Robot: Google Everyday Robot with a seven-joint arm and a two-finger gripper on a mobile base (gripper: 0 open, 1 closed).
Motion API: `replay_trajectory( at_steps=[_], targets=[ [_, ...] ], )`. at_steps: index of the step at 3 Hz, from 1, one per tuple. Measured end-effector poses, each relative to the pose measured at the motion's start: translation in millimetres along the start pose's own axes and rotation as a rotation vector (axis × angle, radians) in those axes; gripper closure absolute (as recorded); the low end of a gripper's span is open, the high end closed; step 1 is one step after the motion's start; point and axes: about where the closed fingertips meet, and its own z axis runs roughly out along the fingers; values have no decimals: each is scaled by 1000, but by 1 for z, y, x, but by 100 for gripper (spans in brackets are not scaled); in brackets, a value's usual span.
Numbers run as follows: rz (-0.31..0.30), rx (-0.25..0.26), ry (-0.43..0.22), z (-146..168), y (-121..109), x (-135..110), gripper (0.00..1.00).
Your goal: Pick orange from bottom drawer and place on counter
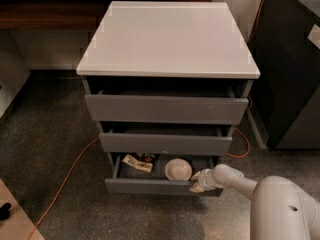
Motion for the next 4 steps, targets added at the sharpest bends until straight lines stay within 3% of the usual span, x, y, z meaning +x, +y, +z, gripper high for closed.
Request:
replay_trajectory(
  at_steps=[4],
  targets=[
    [-7, -19, -12, 1, 32, 12, 100]
  ],
)
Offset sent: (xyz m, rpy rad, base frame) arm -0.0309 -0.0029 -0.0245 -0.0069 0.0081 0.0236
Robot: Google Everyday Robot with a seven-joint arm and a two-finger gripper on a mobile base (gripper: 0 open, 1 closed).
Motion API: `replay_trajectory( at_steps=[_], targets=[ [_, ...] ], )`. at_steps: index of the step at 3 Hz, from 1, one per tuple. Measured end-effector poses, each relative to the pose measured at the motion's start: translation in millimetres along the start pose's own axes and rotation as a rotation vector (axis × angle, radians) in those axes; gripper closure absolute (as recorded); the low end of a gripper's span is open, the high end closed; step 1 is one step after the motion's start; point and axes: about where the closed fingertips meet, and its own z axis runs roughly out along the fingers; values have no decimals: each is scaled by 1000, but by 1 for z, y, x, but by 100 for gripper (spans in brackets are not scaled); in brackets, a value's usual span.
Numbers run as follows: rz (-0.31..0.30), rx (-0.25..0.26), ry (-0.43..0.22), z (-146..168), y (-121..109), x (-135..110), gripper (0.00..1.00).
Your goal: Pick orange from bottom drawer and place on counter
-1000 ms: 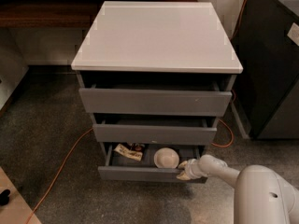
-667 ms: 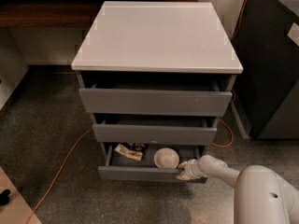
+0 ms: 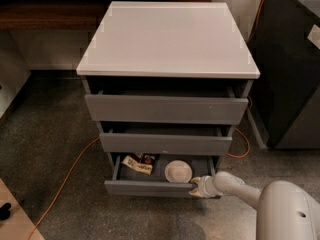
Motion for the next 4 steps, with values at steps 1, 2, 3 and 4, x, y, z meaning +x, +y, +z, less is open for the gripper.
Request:
replay_trajectory(
  at_steps=[1, 2, 3, 4],
  targets=[
    [1, -3, -3, -4, 4, 0, 100],
    [6, -16, -17, -9, 24, 5, 100],
    [6, -16, -17, -11, 24, 4, 100],
    [15, -33, -29, -17, 51, 12, 100]
  ],
)
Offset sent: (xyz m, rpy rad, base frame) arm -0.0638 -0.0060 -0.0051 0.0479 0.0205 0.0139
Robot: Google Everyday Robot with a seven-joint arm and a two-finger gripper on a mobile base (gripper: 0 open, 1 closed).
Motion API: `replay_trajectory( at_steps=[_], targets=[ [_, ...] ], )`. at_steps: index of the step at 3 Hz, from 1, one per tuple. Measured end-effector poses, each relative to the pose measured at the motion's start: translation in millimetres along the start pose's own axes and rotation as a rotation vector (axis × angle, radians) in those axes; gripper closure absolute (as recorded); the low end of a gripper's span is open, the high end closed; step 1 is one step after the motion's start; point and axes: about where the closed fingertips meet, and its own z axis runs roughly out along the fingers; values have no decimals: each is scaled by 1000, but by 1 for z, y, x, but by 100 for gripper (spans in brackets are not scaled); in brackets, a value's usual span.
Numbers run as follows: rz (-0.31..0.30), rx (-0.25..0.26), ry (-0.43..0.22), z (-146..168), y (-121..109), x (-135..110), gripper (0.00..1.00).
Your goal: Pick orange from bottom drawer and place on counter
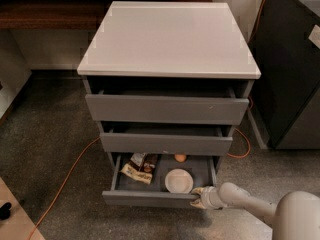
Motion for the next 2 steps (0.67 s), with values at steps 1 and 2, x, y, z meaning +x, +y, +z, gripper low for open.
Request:
replay_trajectory(
  at_steps=[1, 2],
  targets=[
    [0, 0, 0, -3, -1, -2, 100],
    [0, 0, 0, -3, -1, -2, 100]
  ],
)
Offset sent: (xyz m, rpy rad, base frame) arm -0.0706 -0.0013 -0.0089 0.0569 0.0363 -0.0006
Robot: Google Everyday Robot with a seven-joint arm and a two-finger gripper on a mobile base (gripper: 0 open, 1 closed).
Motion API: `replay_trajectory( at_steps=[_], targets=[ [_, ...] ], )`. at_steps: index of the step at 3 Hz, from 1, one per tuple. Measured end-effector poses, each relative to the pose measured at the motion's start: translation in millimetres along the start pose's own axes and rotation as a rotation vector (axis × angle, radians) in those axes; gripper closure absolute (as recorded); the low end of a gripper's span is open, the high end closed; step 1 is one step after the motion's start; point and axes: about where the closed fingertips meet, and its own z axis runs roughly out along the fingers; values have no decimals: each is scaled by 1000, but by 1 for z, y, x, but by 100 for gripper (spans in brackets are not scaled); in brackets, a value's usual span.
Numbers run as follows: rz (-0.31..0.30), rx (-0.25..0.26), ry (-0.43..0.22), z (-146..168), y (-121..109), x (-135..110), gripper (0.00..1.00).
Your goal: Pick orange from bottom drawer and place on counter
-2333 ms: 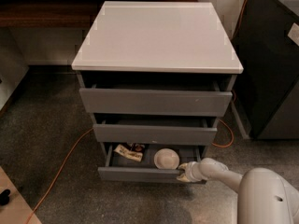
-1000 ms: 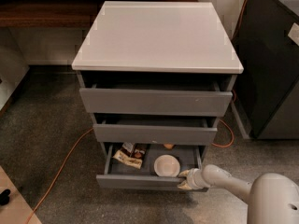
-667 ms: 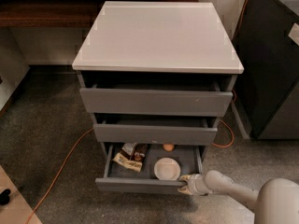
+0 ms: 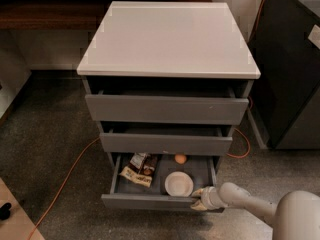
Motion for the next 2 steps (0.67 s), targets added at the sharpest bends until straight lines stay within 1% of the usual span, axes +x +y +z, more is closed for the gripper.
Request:
replay_trajectory(
  at_steps=[1, 2],
  targets=[
    [16, -20, -10, -3, 27, 7, 84],
    [16, -20, -10, -6, 27, 5, 61]
  ],
)
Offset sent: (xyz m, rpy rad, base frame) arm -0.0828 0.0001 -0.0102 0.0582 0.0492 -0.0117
